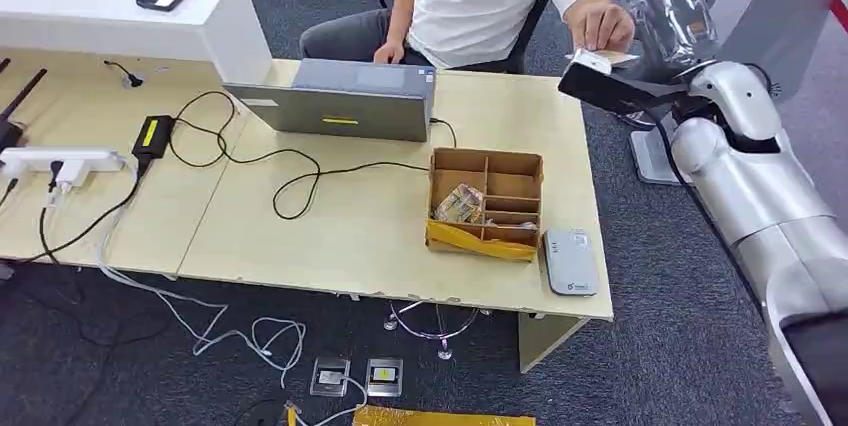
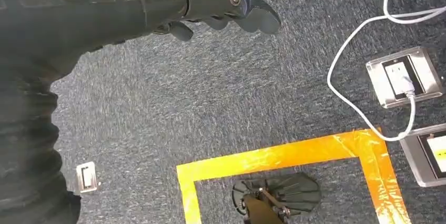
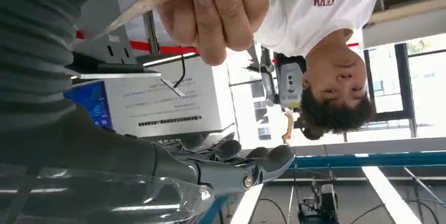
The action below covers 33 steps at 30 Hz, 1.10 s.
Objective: Pass the card to the sensor for recognition and then transmit it.
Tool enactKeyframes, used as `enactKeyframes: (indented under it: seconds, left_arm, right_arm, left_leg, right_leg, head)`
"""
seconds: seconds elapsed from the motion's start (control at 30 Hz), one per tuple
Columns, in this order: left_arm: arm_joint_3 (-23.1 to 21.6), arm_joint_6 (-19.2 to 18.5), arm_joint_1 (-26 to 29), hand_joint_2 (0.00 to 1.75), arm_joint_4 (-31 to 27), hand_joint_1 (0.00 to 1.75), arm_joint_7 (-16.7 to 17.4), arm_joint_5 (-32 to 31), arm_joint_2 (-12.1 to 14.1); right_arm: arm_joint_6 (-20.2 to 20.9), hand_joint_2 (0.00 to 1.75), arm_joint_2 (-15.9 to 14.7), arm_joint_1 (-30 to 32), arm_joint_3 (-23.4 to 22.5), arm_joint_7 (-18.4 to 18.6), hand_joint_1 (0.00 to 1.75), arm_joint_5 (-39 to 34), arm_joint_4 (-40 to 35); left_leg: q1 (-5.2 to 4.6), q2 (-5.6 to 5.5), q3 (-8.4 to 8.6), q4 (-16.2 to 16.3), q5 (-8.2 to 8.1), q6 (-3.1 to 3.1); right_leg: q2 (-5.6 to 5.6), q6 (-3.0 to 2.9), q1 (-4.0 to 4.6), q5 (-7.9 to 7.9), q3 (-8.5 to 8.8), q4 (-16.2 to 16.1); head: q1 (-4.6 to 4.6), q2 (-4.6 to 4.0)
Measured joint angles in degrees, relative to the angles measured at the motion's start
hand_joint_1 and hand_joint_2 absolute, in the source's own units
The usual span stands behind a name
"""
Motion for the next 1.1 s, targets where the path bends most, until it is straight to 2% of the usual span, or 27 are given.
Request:
enactKeyframes:
  seconds: [0.03, 0.07, 0.1, 1.1]
  left_arm:
    - [0.00, 0.00, 0.00, 1.75, 0.00, 0.00, 0.02, 0.07, 0.07]
    - [0.00, 0.00, 0.00, 1.75, 0.00, 0.00, 0.02, 0.13, 0.07]
    - [0.00, 0.00, 0.00, 1.75, 0.00, 0.00, 0.04, 0.20, 0.09]
    - [0.00, 0.22, 0.06, 1.75, 0.00, 0.00, 0.04, 0.48, 0.09]
  right_arm:
    - [0.00, 1.75, 0.09, -0.01, 0.09, -0.04, 0.30, 0.02, 0.00]
    - [0.02, 1.75, 0.22, -0.04, 0.24, -0.09, 1.62, 0.02, 0.00]
    - [0.02, 1.75, 0.37, -0.09, 0.39, -0.22, 1.75, 0.02, 0.07]
    - [1.40, 1.75, 2.36, -1.07, 1.86, -1.38, 1.75, -0.46, 2.91]
  left_leg:
    - [0.00, 0.00, 0.00, 0.00, 0.00, 0.00]
    - [0.00, 0.00, 0.00, 0.00, 0.00, 0.00]
    - [0.00, 0.00, 0.00, 0.00, 0.00, 0.00]
    - [0.00, 0.00, 0.01, 0.00, 0.00, 0.00]
  right_leg:
    - [0.00, 0.00, 0.00, 0.00, 0.00, 0.00]
    - [0.00, 0.00, 0.00, 0.00, 0.00, 0.00]
    - [0.00, 0.00, 0.00, 0.00, 0.00, 0.00]
    - [0.00, 0.00, 0.00, 0.00, 0.00, 0.00]
  head:
    - [0.00, 0.00]
    - [0.02, 0.00]
    - [0.02, 0.00]
    - [0.02, 0.00]
